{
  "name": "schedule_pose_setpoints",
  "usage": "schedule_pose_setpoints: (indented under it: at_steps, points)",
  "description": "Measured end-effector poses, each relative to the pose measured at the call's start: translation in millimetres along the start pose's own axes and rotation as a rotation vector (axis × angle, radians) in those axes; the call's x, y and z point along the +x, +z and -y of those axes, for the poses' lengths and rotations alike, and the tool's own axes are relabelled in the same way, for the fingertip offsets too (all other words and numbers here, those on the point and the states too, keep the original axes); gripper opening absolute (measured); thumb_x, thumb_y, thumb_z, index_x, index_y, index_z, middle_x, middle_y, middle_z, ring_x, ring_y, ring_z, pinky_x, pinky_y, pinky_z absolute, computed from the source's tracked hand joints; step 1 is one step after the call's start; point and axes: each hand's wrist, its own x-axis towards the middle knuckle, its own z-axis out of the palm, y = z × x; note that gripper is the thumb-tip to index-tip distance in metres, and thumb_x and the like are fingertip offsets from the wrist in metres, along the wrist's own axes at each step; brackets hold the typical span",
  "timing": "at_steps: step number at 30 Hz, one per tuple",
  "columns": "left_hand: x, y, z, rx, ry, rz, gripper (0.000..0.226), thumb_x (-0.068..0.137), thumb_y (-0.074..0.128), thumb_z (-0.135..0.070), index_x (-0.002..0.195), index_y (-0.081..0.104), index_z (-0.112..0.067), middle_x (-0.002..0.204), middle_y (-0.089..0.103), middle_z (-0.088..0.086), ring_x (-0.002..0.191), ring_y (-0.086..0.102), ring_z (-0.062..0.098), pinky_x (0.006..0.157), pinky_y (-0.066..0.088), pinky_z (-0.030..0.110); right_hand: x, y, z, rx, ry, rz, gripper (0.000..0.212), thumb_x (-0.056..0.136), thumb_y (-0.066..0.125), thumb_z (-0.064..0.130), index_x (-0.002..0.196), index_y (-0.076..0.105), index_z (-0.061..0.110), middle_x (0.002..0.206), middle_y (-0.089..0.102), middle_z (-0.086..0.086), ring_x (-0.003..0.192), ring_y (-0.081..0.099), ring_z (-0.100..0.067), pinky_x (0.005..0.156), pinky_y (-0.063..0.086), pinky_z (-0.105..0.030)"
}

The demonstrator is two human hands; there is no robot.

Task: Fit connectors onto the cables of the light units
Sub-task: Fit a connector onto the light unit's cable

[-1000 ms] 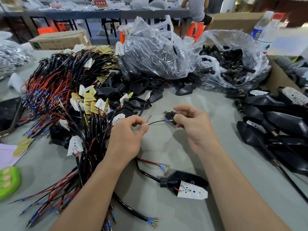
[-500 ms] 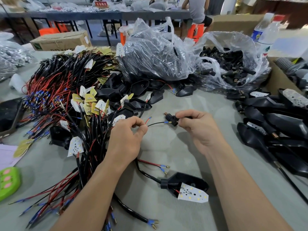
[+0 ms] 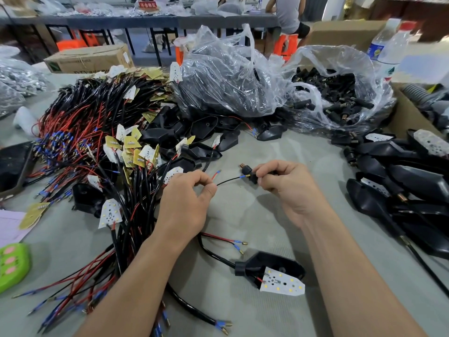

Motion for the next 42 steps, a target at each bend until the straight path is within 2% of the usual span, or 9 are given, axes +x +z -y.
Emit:
schedule_pose_setpoints:
  at_steps: [5, 8, 11, 16, 19, 25, 29, 34, 42]
  points:
    - [-1, -1, -3, 0.016, 0.005, 0.012, 0.012, 0.092, 0.072, -0.029, 0.082, 0.068, -0.034, 0.087, 0.054, -0.018, 0.090, 0.050, -0.006, 0.074, 0.031, 0.009, 1, 1, 0, 0.009, -0.001, -0.031, 0.047, 0.078, 0.060, -0.021, 0.056, 0.073, 0.019, 0.078, 0.070, -0.008, 0.078, 0.055, -0.022, 0.073, 0.042, -0.029]
    - [-2, -1, -5, -0.018, 0.040, 0.003, 0.010, 0.090, 0.074, -0.025, 0.082, 0.070, -0.031, 0.084, 0.055, -0.019, 0.094, 0.048, -0.016, 0.076, 0.031, 0.000, 0, 2, -3, -0.084, -0.025, -0.009, 0.045, 0.076, 0.063, -0.019, 0.058, 0.074, 0.021, 0.079, 0.072, -0.005, 0.081, 0.059, -0.018, 0.077, 0.044, -0.029]
    - [-4, 1, -8, -0.036, 0.053, 0.037, 0.013, 0.088, 0.076, -0.027, 0.081, 0.069, -0.036, 0.094, 0.060, -0.016, 0.094, 0.045, -0.022, 0.077, 0.027, -0.005, -1, 8, -6, -0.164, -0.040, 0.024, 0.043, 0.074, 0.063, -0.016, 0.060, 0.075, 0.023, 0.083, 0.072, -0.009, 0.083, 0.058, -0.020, 0.079, 0.042, -0.033]
    - [-5, 3, -10, -0.075, 0.035, 0.051, 0.014, 0.086, 0.078, -0.032, 0.080, 0.071, -0.043, 0.101, 0.064, -0.013, 0.094, 0.049, -0.018, 0.076, 0.031, -0.001, -5, 19, -7, -0.129, -0.040, 0.081, 0.036, 0.080, 0.066, -0.013, 0.082, 0.078, 0.020, 0.079, 0.076, -0.001, 0.062, 0.057, -0.008, 0.062, 0.046, -0.022]
    - [-2, 0, -11, -0.111, 0.006, 0.042, 0.021, 0.086, 0.079, -0.029, 0.078, 0.071, -0.047, 0.098, 0.068, -0.012, 0.090, 0.052, -0.015, 0.073, 0.035, 0.003, -5, 19, -6, -0.027, -0.010, 0.046, 0.027, 0.083, 0.067, -0.011, 0.101, 0.071, 0.008, 0.081, 0.075, -0.009, 0.063, 0.057, -0.015, 0.056, 0.047, -0.023]
    - [-4, -1, -15, -0.169, -0.008, 0.040, 0.022, 0.084, 0.081, -0.023, 0.079, 0.075, -0.044, 0.092, 0.068, -0.015, 0.086, 0.053, -0.017, 0.071, 0.035, -0.001, -9, 23, -6, 0.119, 0.023, 0.050, 0.014, 0.083, 0.074, -0.006, 0.083, 0.064, 0.004, 0.060, 0.062, -0.011, 0.049, 0.053, -0.015, 0.044, 0.040, -0.021]
    - [-1, -1, -15, -0.180, -0.026, 0.035, 0.020, 0.084, 0.080, -0.024, 0.079, 0.077, -0.043, 0.077, 0.064, -0.018, 0.074, 0.055, -0.008, 0.065, 0.036, 0.009, -8, 24, -5, 0.132, 0.041, 0.054, 0.011, 0.083, 0.075, -0.005, 0.083, 0.069, 0.005, 0.062, 0.065, -0.009, 0.049, 0.053, -0.013, 0.047, 0.044, -0.019]
    - [-2, -2, -13, -0.179, -0.029, 0.040, 0.017, 0.081, 0.083, -0.021, 0.084, 0.080, -0.037, 0.063, 0.056, -0.019, 0.061, 0.054, -0.008, 0.058, 0.037, 0.006, -8, 22, -6, 0.205, 0.081, 0.093, 0.027, 0.083, 0.066, -0.017, 0.091, 0.072, 0.008, 0.072, 0.072, -0.007, 0.060, 0.062, -0.014, 0.060, 0.055, -0.021]
    - [-4, -2, -11, -0.146, -0.026, 0.016, 0.014, 0.080, 0.082, -0.022, 0.082, 0.081, -0.035, 0.069, 0.065, -0.013, 0.063, 0.055, -0.003, 0.062, 0.039, 0.008, -12, 25, -7, 0.232, 0.129, 0.070, 0.015, 0.088, 0.067, -0.010, 0.095, 0.072, 0.003, 0.072, 0.069, -0.010, 0.060, 0.064, -0.018, 0.062, 0.057, -0.022]
